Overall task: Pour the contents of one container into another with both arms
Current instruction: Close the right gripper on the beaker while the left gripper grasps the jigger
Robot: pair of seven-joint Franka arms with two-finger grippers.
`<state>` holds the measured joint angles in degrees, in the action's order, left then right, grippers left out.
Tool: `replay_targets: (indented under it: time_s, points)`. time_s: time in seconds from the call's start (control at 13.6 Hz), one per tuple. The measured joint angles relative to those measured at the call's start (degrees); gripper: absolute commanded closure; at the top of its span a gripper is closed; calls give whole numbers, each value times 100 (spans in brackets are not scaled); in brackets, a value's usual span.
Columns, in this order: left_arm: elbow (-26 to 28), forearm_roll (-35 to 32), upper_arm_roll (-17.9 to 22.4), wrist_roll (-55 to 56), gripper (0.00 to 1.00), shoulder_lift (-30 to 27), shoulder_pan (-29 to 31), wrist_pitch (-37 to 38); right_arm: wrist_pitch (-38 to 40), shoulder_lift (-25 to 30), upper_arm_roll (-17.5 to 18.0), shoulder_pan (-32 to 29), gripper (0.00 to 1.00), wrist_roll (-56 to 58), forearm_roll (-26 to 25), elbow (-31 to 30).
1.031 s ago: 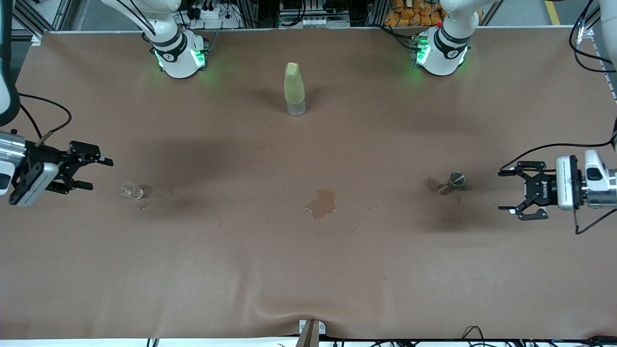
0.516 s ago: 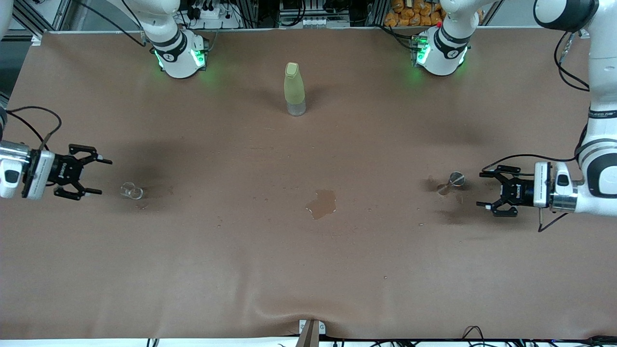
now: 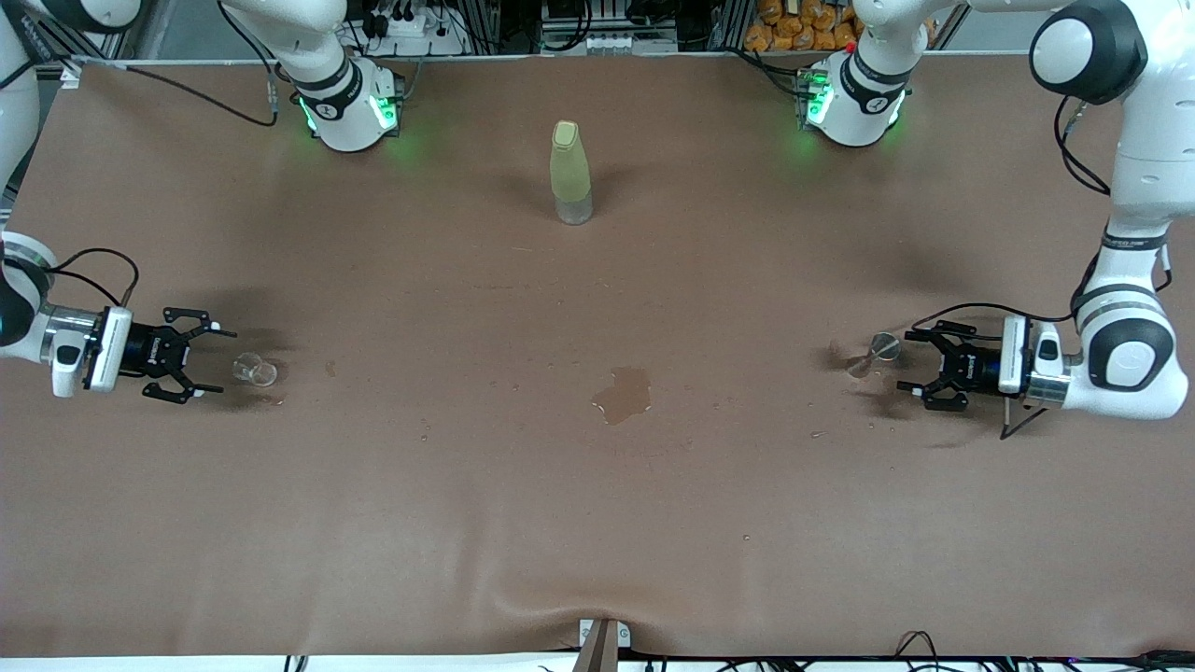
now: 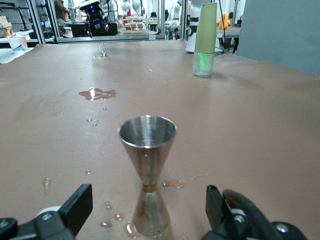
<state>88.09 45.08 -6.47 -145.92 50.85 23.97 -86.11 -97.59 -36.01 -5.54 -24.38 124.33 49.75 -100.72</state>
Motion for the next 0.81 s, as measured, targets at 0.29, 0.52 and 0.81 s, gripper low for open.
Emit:
replay_targets:
  time_s: [0.29, 0.52, 0.81]
  points:
    - [126, 196, -29, -11, 9, 132, -6, 5, 141, -435, -1, -285, 0, 796, 373, 123]
    - [133, 287, -54, -21, 11, 143, -8, 13, 336, -746, 0, -361, 0, 1060, 461, 213]
    - [241, 477, -55, -130, 13, 297, -7, 51, 398, -1291, 0, -391, 0, 1489, 774, 509]
